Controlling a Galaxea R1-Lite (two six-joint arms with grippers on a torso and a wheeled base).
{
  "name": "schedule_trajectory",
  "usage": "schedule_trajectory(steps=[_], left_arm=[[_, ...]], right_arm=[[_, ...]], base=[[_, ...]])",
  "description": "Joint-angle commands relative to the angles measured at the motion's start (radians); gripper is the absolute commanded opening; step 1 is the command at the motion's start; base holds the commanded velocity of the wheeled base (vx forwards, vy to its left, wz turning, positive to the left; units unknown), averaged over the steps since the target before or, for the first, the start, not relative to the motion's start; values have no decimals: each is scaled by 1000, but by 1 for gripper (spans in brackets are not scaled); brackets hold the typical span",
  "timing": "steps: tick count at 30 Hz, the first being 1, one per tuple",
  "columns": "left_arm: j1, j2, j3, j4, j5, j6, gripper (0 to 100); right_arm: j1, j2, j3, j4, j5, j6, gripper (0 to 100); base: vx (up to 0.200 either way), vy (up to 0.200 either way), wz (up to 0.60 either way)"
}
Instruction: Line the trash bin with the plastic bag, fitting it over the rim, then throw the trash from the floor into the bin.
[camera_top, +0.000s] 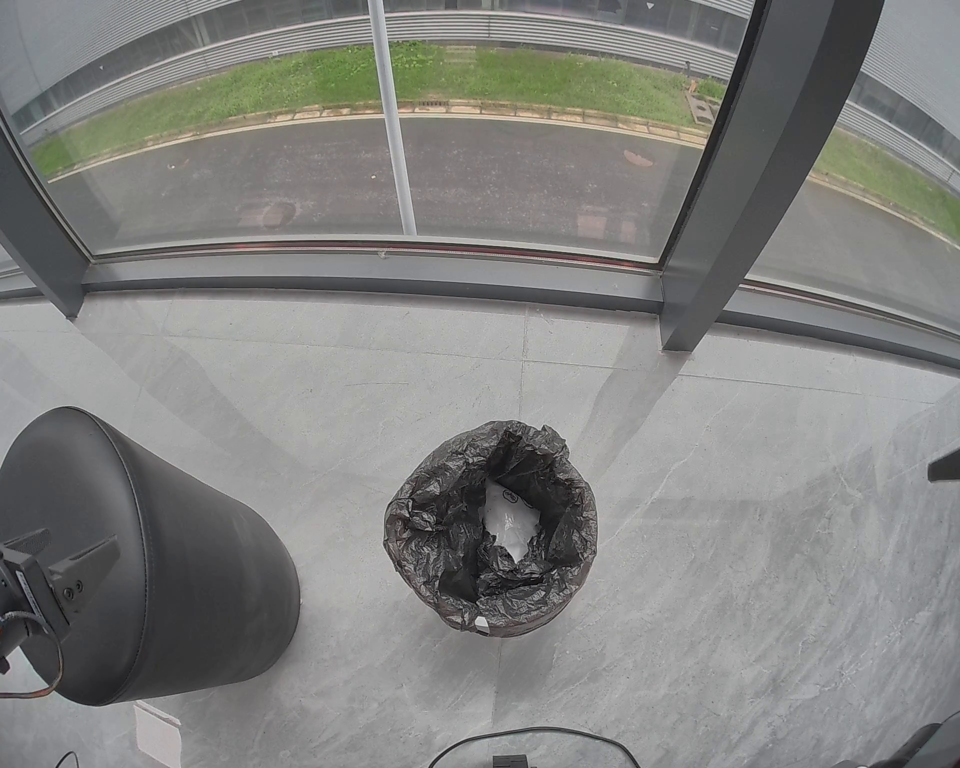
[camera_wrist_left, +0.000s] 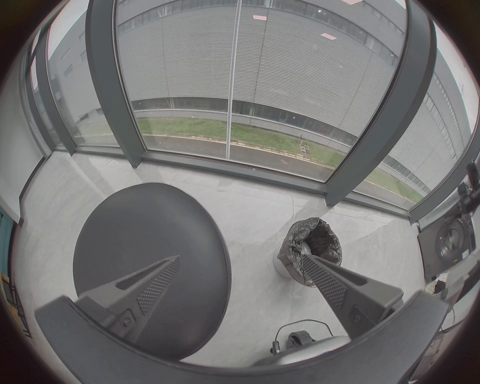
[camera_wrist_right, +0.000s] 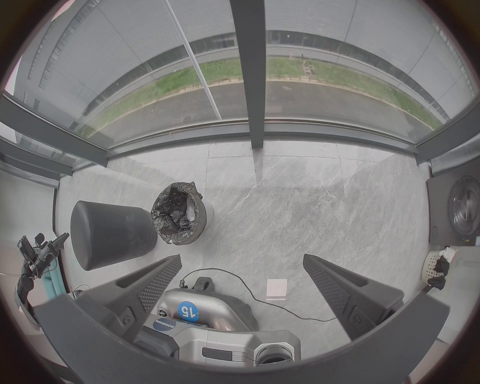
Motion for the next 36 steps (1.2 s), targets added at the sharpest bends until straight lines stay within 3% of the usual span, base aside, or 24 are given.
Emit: schedule_trajectory(steps=[1, 7, 14, 19, 21, 24, 31, 36], left_arm=[[69, -207, 29, 297, 1, -127, 100], [100, -360, 83, 334, -2, -130, 100], [162, -463, 133, 353, -2, -119, 100], [161, -567, 173, 356, -4, -98, 100], [165, -644, 208, 359, -2, -41, 100], [176, -667, 234, 363, -2, -30, 100], [176, -667, 307, 342, 4, -30, 100], [176, -667, 386, 190, 13, -36, 100]], right_arm=[[-129, -782, 679, -339, 24, -3, 100], [-129, -1003, 796, -335, 14, -18, 100], [-118, -1098, 932, -393, 8, -57, 100], [-118, -1098, 1110, -686, 10, -66, 100], [-118, -1098, 1294, -964, 10, -166, 100], [-118, -1098, 1343, -1082, 14, -213, 100], [-120, -1098, 1348, -1027, 13, -235, 100], [-120, -1098, 1348, -1031, 14, -224, 100]], base=[[0, 0, 0], [0, 0, 0], [0, 0, 0], [0, 0, 0], [0, 0, 0], [0, 0, 0], [0, 0, 0], [0, 0, 0]])
